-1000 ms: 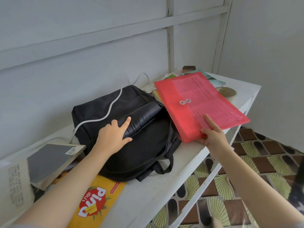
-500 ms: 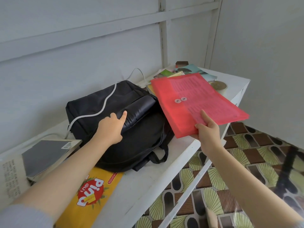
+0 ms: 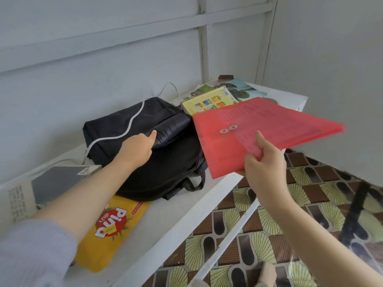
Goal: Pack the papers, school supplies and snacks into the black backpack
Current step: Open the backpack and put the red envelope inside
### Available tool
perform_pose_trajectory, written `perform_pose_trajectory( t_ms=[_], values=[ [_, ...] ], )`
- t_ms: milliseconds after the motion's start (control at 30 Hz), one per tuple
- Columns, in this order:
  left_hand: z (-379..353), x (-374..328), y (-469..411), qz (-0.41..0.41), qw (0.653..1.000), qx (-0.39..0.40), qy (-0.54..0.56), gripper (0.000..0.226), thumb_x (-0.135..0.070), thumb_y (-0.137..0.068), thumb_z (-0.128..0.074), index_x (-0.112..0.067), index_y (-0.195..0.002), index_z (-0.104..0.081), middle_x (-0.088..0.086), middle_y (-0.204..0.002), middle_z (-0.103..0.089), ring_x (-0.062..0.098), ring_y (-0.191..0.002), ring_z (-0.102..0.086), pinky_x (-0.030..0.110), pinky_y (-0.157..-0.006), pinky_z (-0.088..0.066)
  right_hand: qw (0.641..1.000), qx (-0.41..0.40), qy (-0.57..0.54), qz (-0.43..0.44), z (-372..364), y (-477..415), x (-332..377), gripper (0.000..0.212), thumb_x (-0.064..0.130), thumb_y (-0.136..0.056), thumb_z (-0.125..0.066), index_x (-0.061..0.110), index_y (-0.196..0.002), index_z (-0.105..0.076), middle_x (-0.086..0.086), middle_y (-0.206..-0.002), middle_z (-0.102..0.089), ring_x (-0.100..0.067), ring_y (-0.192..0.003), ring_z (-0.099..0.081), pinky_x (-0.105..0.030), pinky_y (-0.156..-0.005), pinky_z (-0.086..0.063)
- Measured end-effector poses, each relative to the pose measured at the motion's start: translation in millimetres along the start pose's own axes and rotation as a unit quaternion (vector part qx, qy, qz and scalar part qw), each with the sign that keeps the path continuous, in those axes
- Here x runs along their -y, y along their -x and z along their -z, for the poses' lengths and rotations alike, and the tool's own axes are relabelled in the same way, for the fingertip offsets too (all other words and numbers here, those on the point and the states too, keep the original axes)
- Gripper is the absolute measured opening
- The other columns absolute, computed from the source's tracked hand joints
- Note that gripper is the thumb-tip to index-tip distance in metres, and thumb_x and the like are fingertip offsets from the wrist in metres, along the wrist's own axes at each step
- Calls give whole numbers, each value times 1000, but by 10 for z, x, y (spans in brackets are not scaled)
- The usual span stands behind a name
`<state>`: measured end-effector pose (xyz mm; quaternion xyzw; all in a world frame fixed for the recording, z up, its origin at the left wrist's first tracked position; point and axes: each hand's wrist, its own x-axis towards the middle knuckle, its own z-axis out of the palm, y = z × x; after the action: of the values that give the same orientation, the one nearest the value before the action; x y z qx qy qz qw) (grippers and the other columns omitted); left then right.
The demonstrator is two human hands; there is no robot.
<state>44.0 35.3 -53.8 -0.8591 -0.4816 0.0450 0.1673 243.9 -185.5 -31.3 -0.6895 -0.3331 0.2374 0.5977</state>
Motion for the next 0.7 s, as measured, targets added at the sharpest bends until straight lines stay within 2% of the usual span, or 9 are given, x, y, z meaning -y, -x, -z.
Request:
perform_pose_trajectory(
  t_ms=[67, 133, 233, 267, 333, 400, 467, 600, 700],
  values=[
    [49, 47, -24, 6, 1000, -13, 19, 59, -18, -96, -41, -19, -149, -16, 6, -82, -44, 18, -67, -47, 30, -57, -41, 1000, 3, 15, 18, 83, 117, 29, 66, -6, -88, -39, 20, -147, -27, 10, -79, -58, -3, -40, -33, -28, -42, -45],
    [105, 85, -40, 13, 999, -27, 26, 58, -18, -96, -41, -20, -149, -18, 9, -87, -49, 19, -68, -45, 30, -58, -39, 999, 11, 19, 33, 145, 225, 55, 66, -6, -88, -40, 22, -147, -29, 4, -67, -56, -5, -40, -33, -27, -38, -42],
    [177, 142, -54, 20, 999, -41, 28, 57, -18, -95, -42, -23, -148, -20, 15, -100, -55, 24, -73, -49, 31, -59, -35, 998, 56, 18, 30, 183, 360, 49, 65, -7, -88, -42, 22, -145, -31, 15, -42, -47, -5, -36, -29, -21, -36, -30],
    [193, 160, -62, 23, 998, -45, 30, 57, -18, -95, -42, -25, -148, -21, 15, -102, -55, 27, -78, -53, 33, -59, -37, 996, 79, 16, 23, 174, 399, 40, 65, -7, -88, -42, 22, -145, -31, 19, -41, -48, -4, -36, -30, -22, -38, -31],
    [222, 184, -78, 29, 997, -53, 40, 58, -17, -94, -44, -26, -147, -24, 17, -105, -55, 33, -89, -56, 37, -63, -42, 993, 117, 9, -2, 134, 468, 38, 65, -8, -88, -43, 21, -145, -32, 26, -43, -51, -5, -43, -36, -28, -45, -43],
    [246, 197, -93, 35, 997, -56, 47, 58, -17, -94, -45, -27, -147, -25, 19, -109, -54, 36, -96, -56, 41, -71, -45, 989, 142, -10, -39, 76, 528, 21, 65, -7, -87, -44, 22, -144, -34, 22, -48, -57, -17, -55, -47, -47, -61, -57],
    [266, 206, -101, 36, 996, -60, 51, 57, -17, -94, -45, -27, -147, -25, 20, -111, -52, 37, -98, -55, 41, -74, -45, 984, 162, -26, -66, 25, 591, 1, 65, -7, -87, -44, 23, -144, -34, 12, -55, -62, -25, -63, -51, -63, -64, -51],
    [292, 234, -106, 27, 995, -75, 56, 57, -15, -94, -44, -28, -146, -26, 21, -110, -51, 37, -97, -54, 41, -73, -44, 978, 179, -58, -89, -32, 653, 3, 64, -7, -89, -43, 24, -144, -34, 14, -71, -65, -27, -68, -54, -64, -66, -49],
    [311, 244, -106, 24, 994, -85, 58, 57, -14, -93, -44, -28, -146, -27, 22, -108, -51, 38, -94, -55, 40, -70, -43, 972, 189, -90, -111, -71, 621, 34, 62, -7, -90, -42, 22, -145, -33, 21, -86, -63, -42, -85, -64, -58, -69, -54]
  ],
)
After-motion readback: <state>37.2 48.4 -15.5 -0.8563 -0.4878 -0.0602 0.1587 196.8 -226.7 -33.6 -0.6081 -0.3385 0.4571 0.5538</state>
